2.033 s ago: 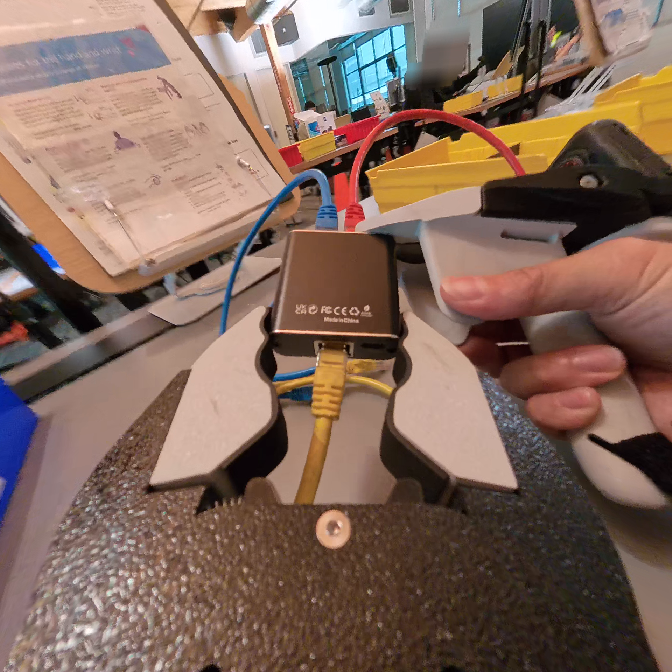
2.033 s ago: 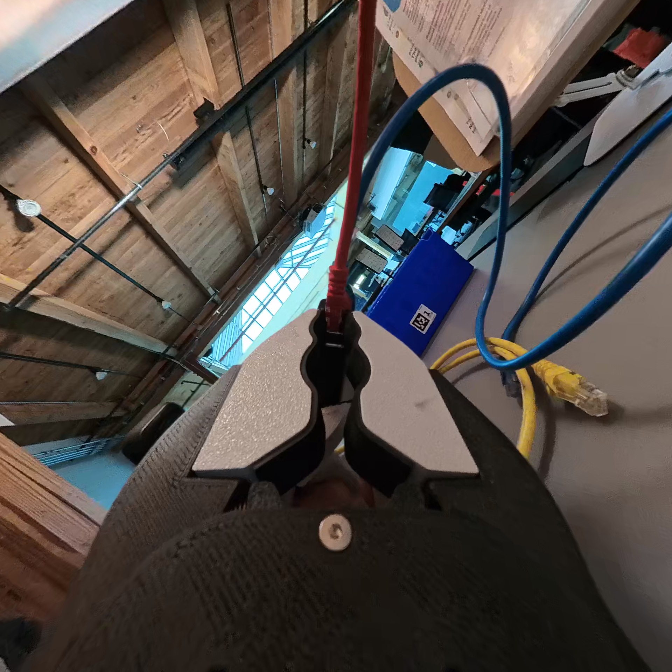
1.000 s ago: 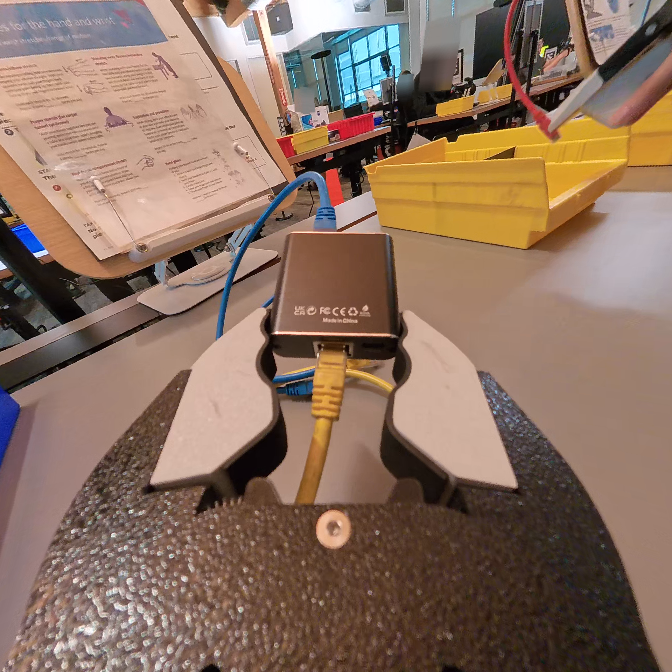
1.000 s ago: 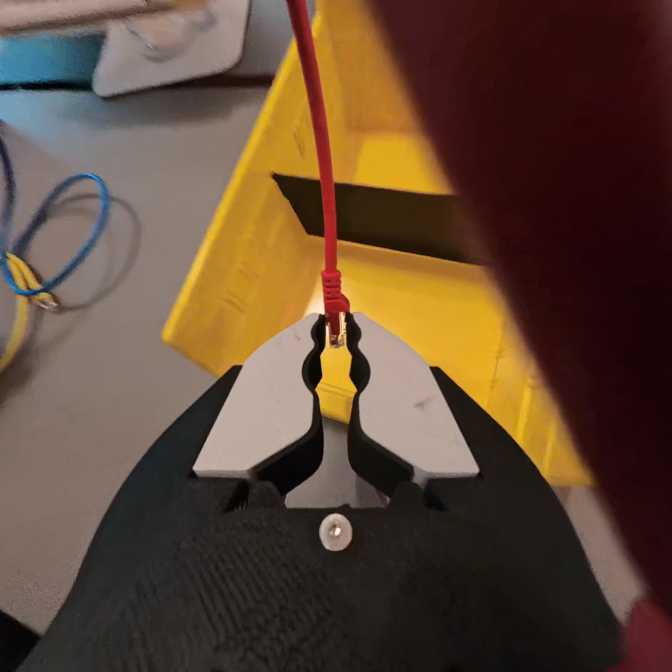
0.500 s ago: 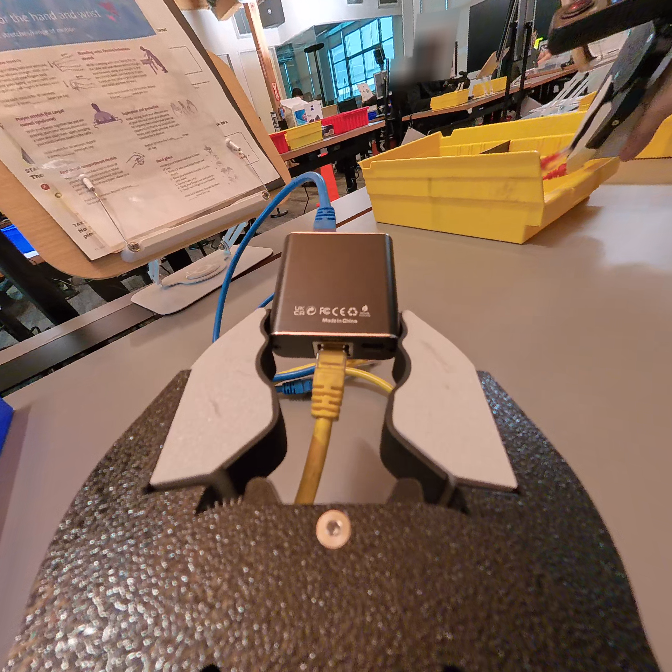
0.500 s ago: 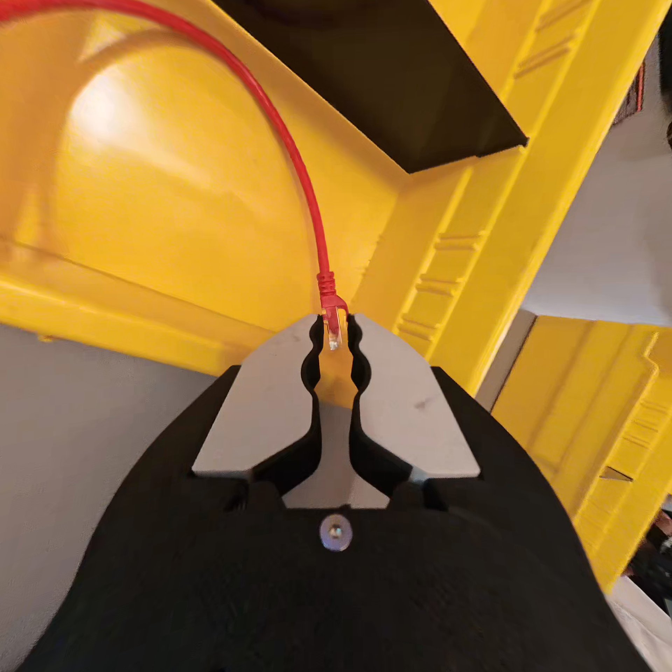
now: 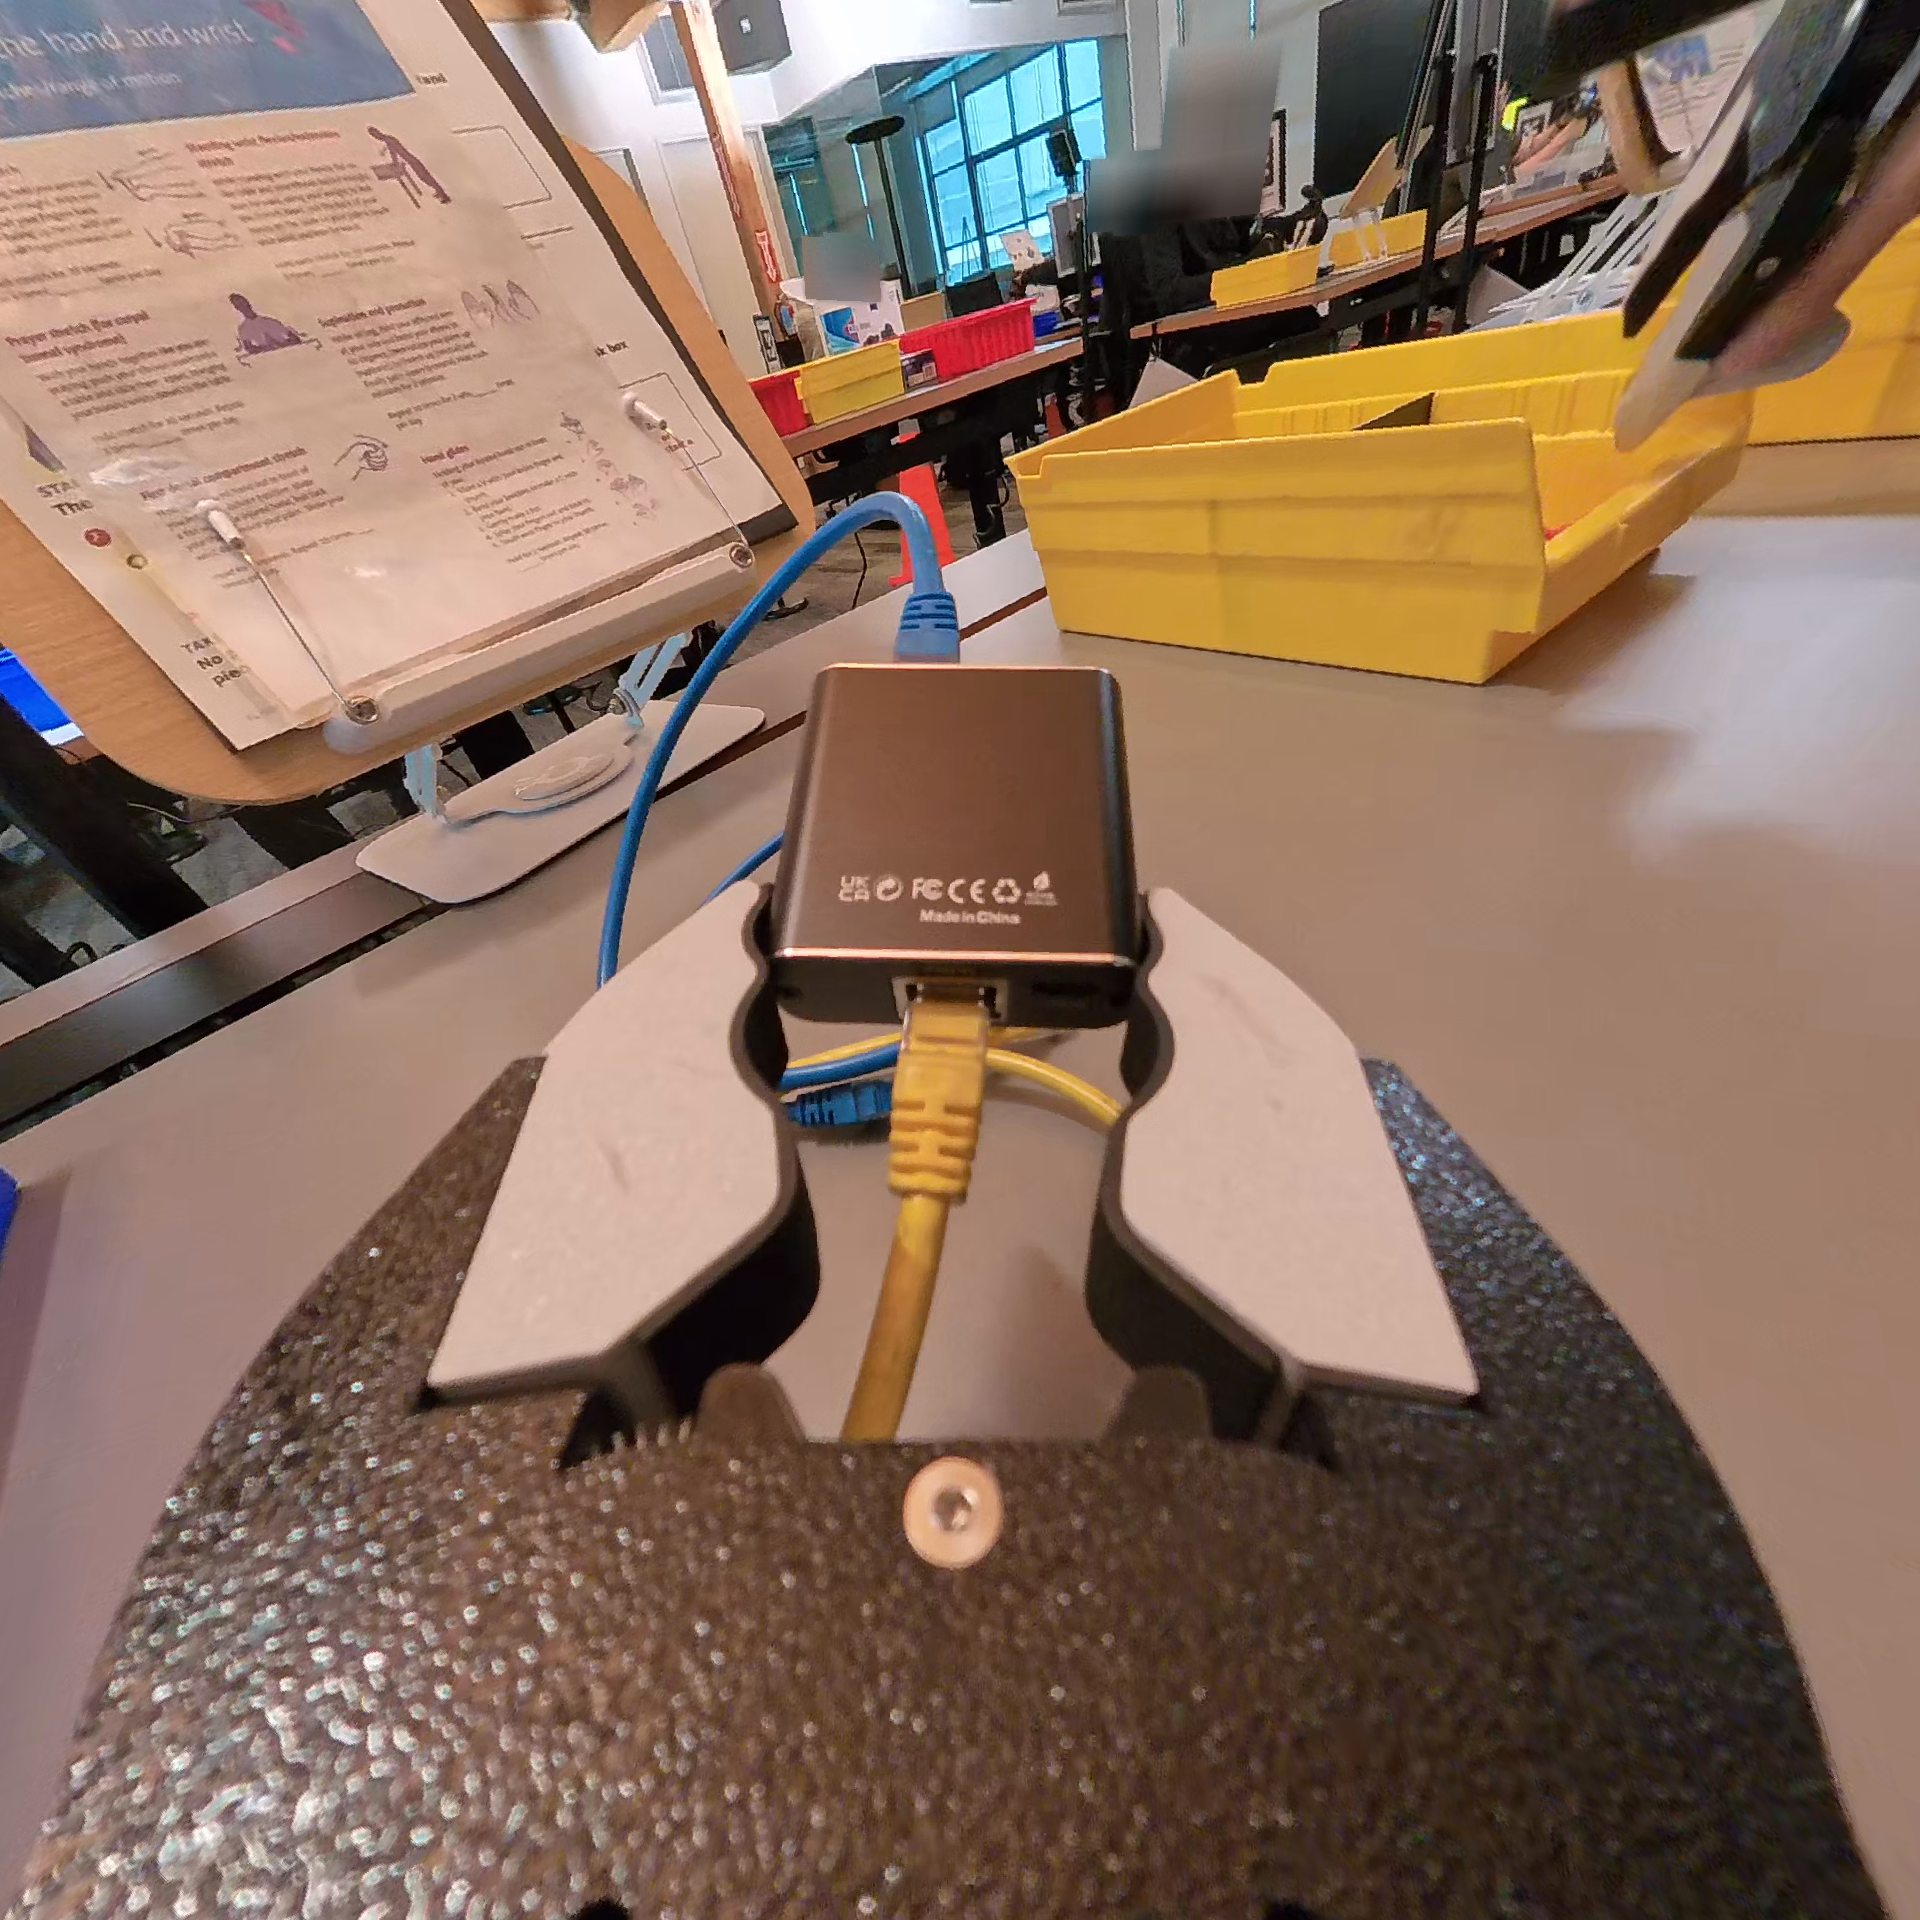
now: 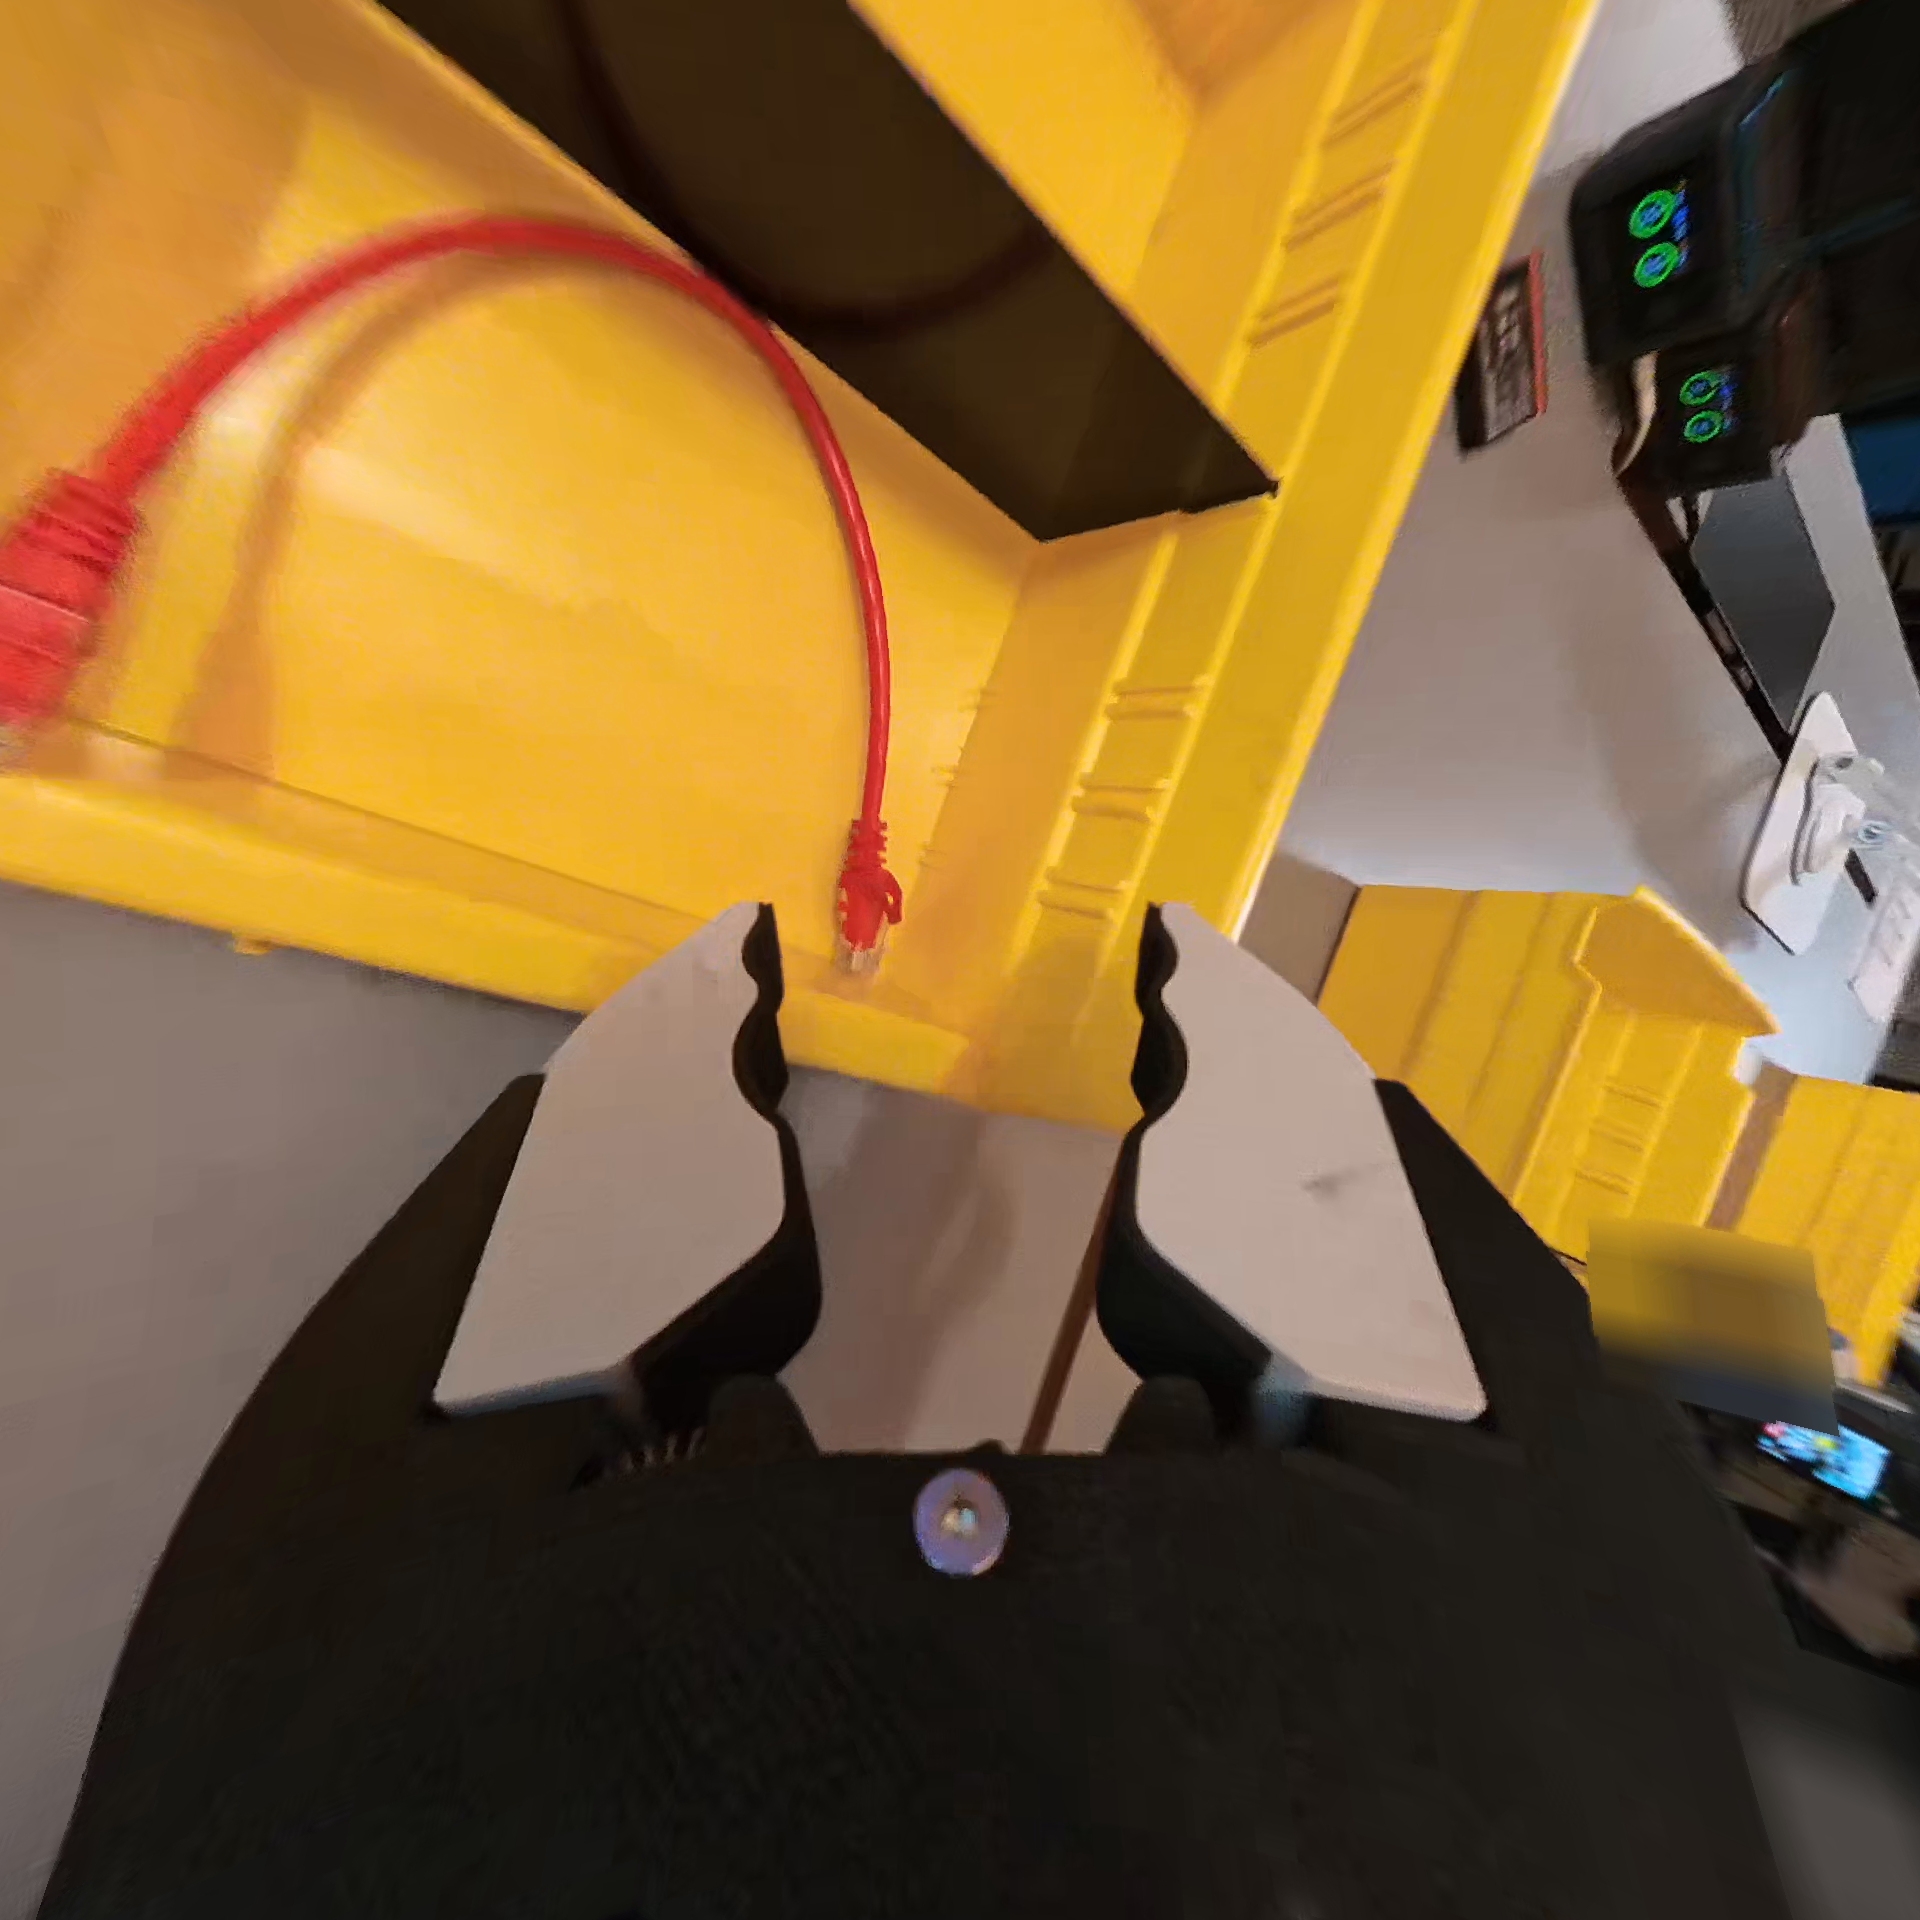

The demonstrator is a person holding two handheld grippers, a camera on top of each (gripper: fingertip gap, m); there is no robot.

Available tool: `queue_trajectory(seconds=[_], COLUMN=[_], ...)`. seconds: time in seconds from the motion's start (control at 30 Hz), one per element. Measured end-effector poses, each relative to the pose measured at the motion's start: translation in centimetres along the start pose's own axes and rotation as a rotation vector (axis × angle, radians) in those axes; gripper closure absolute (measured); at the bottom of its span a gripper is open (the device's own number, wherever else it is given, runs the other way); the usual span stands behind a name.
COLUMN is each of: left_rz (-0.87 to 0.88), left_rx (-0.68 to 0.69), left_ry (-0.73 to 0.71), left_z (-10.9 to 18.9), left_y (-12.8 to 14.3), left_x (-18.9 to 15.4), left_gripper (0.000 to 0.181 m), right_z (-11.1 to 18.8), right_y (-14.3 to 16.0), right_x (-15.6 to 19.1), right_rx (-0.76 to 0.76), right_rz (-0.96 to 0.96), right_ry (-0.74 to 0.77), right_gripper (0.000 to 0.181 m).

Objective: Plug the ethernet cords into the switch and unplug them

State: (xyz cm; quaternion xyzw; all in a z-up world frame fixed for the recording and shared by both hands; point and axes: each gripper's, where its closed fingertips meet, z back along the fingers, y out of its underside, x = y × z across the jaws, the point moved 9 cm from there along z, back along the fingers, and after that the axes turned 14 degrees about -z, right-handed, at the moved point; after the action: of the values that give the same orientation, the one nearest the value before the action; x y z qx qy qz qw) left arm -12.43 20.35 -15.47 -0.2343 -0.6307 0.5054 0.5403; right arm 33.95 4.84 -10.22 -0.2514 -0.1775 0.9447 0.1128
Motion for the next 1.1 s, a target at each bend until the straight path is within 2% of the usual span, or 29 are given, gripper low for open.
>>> queue_trajectory(seconds=[0.07,0.13,0.2,0.3,0.37,0.47,0.57,0.67,0.93,1.1], left_rz=[-0.002,-0.005,-0.012,-0.027,-0.028,-0.016,-0.045,-0.087,-0.15,-0.144], left_rx=[0.001,0.004,0.007,-0.003,-0.042,-0.152,-0.179,-0.17,-0.12,-0.111], left_ry=[0.003,0.01,0.02,0.047,0.081,0.166,0.223,0.247,0.258,0.246], left_z=[0.0,-0.1,-0.1,-0.2,-0.1,0.2,0.2,0.1,-0.3,-0.3], left_y=[0.0,0.0,0.0,-0.1,-0.2,-0.8,-1.1,-1.2,-1.1,-1.0], left_x=[0.0,-0.1,-0.2,-0.4,-0.5,-1.0,-1.6,-2.1,-2.6,-2.5], left_gripper=[0.119,0.119,0.119,0.119,0.119,0.119,0.119,0.119,0.119,0.119], right_z=[2.2,4.8,7.7,11.2,11.8,10.9,10.4,9.8,9.6,9.6], right_y=[-0.4,-0.8,-1.2,-1.3,-0.7,0.0,-0.1,-0.2,-0.1,0.0], right_x=[0.3,1.5,4.4,11.4,16.8,23.8,27.6,29.0,29.8,30.4], right_rx=[-0.086,-0.193,-0.343,-0.544,-0.528,-0.448,-0.448,-0.453,-0.462,-0.492], right_rz=[-0.073,-0.163,-0.264,-0.404,-0.469,-0.608,-0.792,-0.943,-0.989,-1.065], right_ry=[-0.072,-0.222,-0.5,-1.049,-1.306,-1.506,-1.709,-1.756,-1.744,-1.768], right_gripper=[0.114,0.108,0.104,0.105,0.106,0.106,0.119,0.13,0.159,0.162])
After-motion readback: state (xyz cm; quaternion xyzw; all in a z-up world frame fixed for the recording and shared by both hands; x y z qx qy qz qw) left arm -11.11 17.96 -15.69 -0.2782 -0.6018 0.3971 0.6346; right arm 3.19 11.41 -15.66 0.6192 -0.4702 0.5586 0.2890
